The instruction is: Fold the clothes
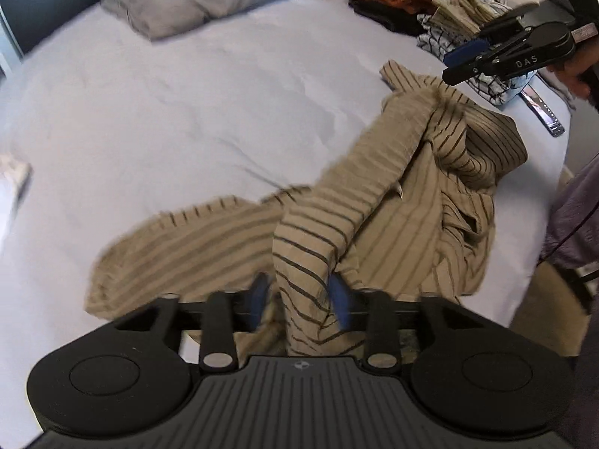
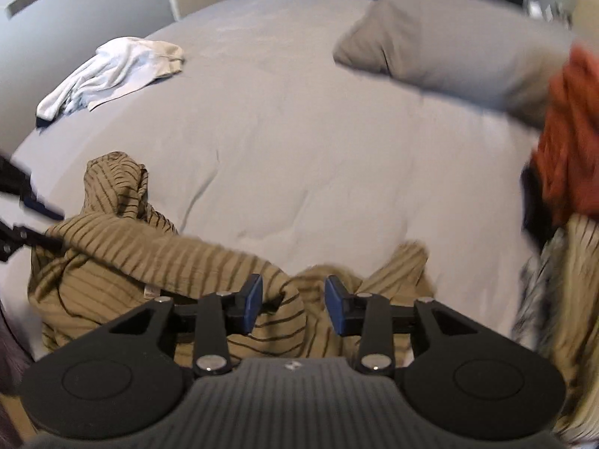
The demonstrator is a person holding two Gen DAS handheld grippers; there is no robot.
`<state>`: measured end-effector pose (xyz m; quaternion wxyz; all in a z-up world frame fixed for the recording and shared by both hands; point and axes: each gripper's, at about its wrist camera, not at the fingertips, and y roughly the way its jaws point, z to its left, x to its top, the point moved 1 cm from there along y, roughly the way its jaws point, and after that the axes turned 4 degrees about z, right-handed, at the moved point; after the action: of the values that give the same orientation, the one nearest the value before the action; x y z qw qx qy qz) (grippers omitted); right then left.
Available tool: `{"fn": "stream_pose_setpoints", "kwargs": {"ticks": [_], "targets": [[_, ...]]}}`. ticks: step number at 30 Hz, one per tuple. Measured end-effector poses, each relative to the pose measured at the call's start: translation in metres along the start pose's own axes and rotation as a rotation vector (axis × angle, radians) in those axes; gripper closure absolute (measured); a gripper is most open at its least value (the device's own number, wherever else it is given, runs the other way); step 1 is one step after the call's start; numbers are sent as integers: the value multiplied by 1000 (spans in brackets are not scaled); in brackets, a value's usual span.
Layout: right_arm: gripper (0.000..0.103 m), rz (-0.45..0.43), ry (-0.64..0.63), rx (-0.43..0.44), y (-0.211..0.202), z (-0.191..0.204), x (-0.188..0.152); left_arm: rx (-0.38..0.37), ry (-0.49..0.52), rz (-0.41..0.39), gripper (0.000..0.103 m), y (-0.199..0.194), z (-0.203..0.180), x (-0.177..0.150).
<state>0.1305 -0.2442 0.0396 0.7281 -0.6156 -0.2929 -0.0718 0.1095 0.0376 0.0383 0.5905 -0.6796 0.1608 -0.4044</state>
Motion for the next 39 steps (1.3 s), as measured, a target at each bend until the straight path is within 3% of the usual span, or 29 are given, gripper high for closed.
{"fn": "stream_pose_setpoints", "kwargs": {"ticks": [3,6,9,11,13,17,18,19,20,21,26,31,35,39], "targets": [[61,-33,-91,-15,-10,12,-2,41,41,-42,56,-5,-7,3],[58,-12,-144,-33,-5,22,-5,73,73,-28,56,-1,-16,5],[56,34,-146,-31,4,26,-10,105,78,-6,56,8,-24,7],[46,55,-127,-7,11,27,-15,116,57,2,56,14,-26,7],[44,83,-104,22,20,32,-20,125,38,30,56,19,-23,5],[44,134,-71,44,39,40,-26,142,-33,61,73,29,-16,9],[45,147,-65,42,44,41,-28,135,-57,60,77,29,-12,10],[53,166,-64,40,48,41,-29,129,-79,58,83,29,-9,10],[82,185,-62,37,51,40,-30,122,-100,56,89,28,-5,11],[92,204,-61,35,53,40,-31,119,-118,50,91,25,-2,11],[95,208,-49,52,36,32,-32,163,-219,2,101,6,22,10],[96,255,-91,78,23,28,-43,156,-336,-12,101,-3,48,5],[92,321,-132,62,24,24,-57,165,-305,15,101,1,43,5],[92,318,-125,68,12,19,-60,181,-300,30,101,2,42,6]]}}
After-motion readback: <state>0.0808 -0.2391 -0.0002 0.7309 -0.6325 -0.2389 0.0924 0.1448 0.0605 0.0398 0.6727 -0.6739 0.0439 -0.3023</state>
